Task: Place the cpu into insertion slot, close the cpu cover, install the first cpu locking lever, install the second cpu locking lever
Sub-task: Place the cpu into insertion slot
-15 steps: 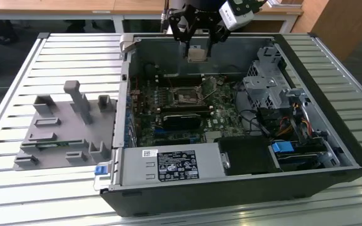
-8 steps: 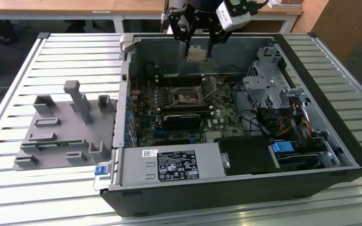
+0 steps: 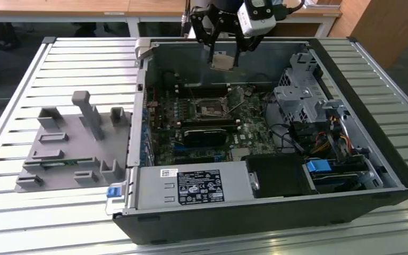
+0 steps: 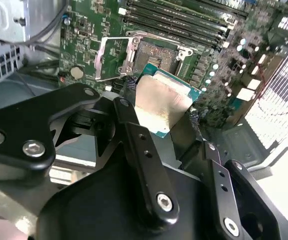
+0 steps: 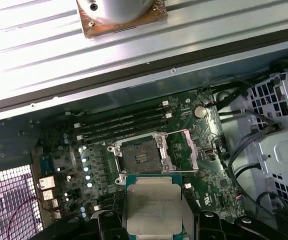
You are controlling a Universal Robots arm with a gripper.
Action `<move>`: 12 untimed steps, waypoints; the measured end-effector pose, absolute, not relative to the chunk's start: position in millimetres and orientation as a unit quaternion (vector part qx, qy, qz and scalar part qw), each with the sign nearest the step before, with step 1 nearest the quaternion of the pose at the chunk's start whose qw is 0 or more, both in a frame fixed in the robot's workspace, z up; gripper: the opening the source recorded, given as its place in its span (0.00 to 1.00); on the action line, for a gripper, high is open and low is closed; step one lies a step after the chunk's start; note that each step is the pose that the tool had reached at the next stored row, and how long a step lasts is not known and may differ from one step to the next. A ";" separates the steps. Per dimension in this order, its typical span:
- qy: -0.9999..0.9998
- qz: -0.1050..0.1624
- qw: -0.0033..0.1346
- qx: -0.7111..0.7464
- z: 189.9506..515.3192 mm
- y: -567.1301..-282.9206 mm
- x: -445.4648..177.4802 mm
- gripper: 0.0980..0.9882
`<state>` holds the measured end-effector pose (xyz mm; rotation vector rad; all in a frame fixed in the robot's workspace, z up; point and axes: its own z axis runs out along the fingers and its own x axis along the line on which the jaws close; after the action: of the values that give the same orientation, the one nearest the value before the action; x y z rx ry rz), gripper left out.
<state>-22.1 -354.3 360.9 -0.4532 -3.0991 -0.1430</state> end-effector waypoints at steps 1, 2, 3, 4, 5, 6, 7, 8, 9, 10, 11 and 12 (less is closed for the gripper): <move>-0.987 -0.046 0.003 -0.153 360.9 -354.3 -22.1 0.48; -0.986 -0.046 0.002 -0.162 360.8 -354.3 -22.1 0.48; -0.984 -0.046 0.002 -0.171 360.7 -354.3 -22.1 0.48; -0.983 -0.046 0.001 -0.180 360.6 -354.2 -22.1 0.48; -0.981 -0.046 0.001 -0.190 360.5 -354.3 -22.1 0.48; -0.979 -0.046 0.001 -0.198 360.4 -354.3 -22.1 0.48; -0.977 -0.046 0.000 -0.207 360.3 -354.3 -22.1 0.48; -0.975 -0.046 0.000 -0.216 360.2 -354.3 -22.1 0.48; -0.973 -0.046 -0.001 -0.225 360.2 -354.3 -22.1 0.48; -0.971 -0.046 -0.001 -0.234 360.1 -354.3 -22.1 0.48; -0.969 -0.046 -0.001 -0.242 360.0 -354.3 -22.1 0.48; -0.967 -0.046 -0.002 -0.251 359.9 -354.2 -22.1 0.48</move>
<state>-22.1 -354.2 359.9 -0.7900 -3.0411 -0.1438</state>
